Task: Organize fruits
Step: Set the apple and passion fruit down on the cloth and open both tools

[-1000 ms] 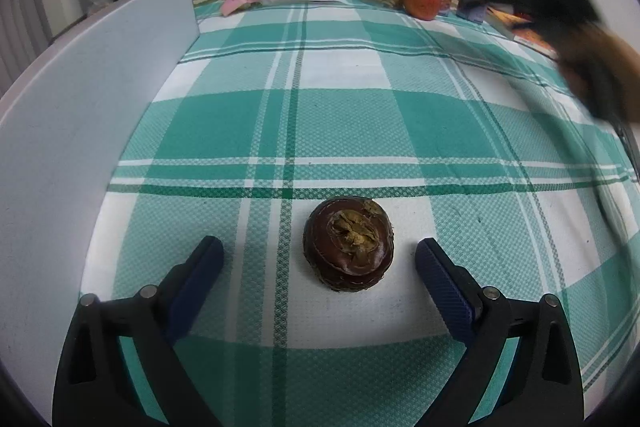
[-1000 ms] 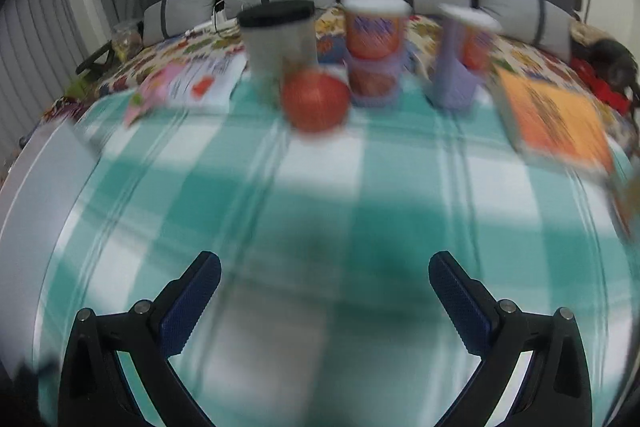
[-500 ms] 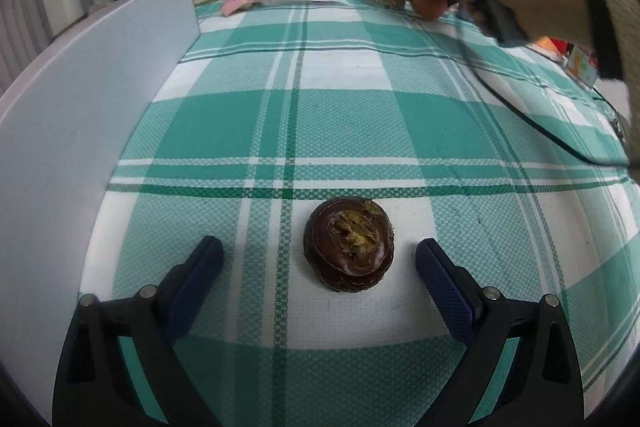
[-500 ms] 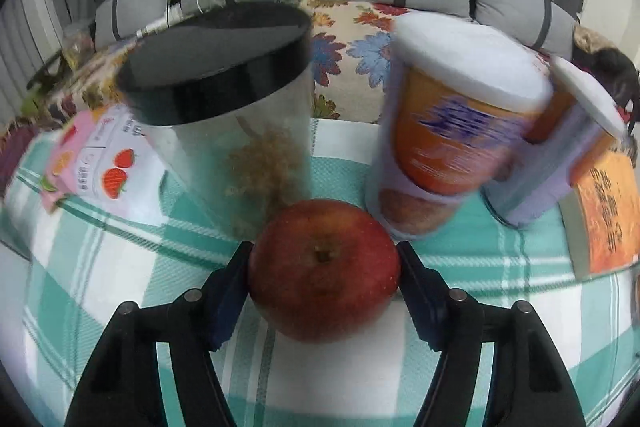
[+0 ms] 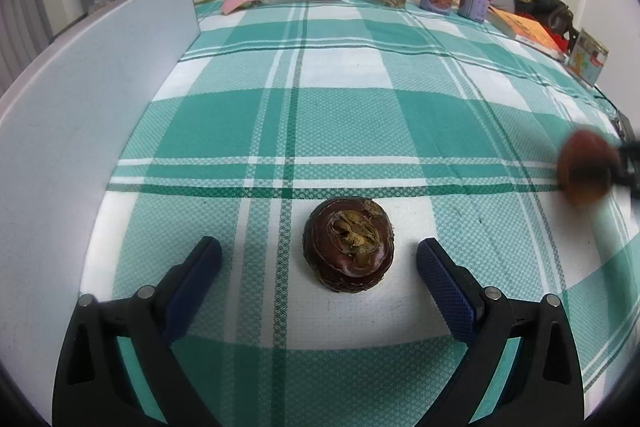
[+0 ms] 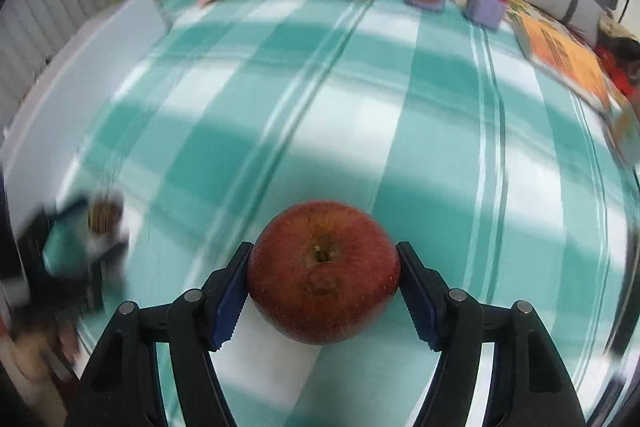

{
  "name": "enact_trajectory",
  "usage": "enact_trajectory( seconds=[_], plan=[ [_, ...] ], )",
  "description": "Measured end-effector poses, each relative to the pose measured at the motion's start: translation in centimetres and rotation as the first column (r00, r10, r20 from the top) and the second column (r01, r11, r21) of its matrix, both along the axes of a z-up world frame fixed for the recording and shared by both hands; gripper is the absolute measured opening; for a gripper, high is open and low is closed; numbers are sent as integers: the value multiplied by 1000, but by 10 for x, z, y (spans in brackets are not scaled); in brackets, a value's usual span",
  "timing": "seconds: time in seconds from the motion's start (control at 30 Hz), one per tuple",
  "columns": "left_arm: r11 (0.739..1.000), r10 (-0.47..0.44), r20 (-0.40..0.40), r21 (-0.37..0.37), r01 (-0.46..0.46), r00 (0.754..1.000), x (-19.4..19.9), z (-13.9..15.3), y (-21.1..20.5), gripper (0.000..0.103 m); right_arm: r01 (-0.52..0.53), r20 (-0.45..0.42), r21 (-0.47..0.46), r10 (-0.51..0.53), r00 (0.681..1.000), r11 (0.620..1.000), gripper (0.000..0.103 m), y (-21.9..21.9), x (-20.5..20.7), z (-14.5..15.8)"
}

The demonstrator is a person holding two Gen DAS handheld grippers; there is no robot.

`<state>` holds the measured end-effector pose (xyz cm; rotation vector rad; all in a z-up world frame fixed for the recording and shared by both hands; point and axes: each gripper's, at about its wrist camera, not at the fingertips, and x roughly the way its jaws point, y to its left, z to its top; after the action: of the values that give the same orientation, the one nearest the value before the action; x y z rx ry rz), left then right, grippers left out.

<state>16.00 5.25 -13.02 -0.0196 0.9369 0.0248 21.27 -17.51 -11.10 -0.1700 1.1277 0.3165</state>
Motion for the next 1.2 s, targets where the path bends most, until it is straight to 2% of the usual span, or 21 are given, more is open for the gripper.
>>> enact_trajectory(
  seconds=[0.03,0.1,0.17,0.2,0.33,0.47,0.63,0.7,0.9,1.2],
  plan=[
    [1000,0,-9,0,0,1000,0,1,0,99,18,44,-8,-18,999,1000,70,0,-12,1],
    [1000,29,-48,-3,-29,998,-4,4,2,98,55,79,-13,-54,995,998,74,-1,-27,5],
    [996,78,-46,-45,-80,996,-23,10,7,98,105,99,-8,-104,990,994,98,-2,-37,12],
    [993,88,-39,-73,-91,995,-34,11,8,98,133,110,4,-133,985,991,100,-5,-46,17],
    [992,100,-36,-77,-102,994,-68,6,2,98,200,119,10,-199,973,980,101,-3,-88,22],
    [999,47,0,13,-47,999,-84,1,-18,98,191,145,-37,-184,972,981,100,10,-116,3],
    [999,28,22,14,-28,999,-86,-1,-19,101,174,135,-52,-165,977,983,101,17,-120,-21],
    [1000,14,34,13,-15,999,-86,-1,-18,102,199,127,0,-197,972,980,103,11,-120,-25],
    [1000,7,64,18,-9,998,-89,-3,-18,102,182,214,15,-181,960,983,103,11,-128,-28],
    [1000,5,76,23,-7,997,-91,-3,-17,102,175,218,14,-174,960,984,103,12,-127,-27]
  ],
)
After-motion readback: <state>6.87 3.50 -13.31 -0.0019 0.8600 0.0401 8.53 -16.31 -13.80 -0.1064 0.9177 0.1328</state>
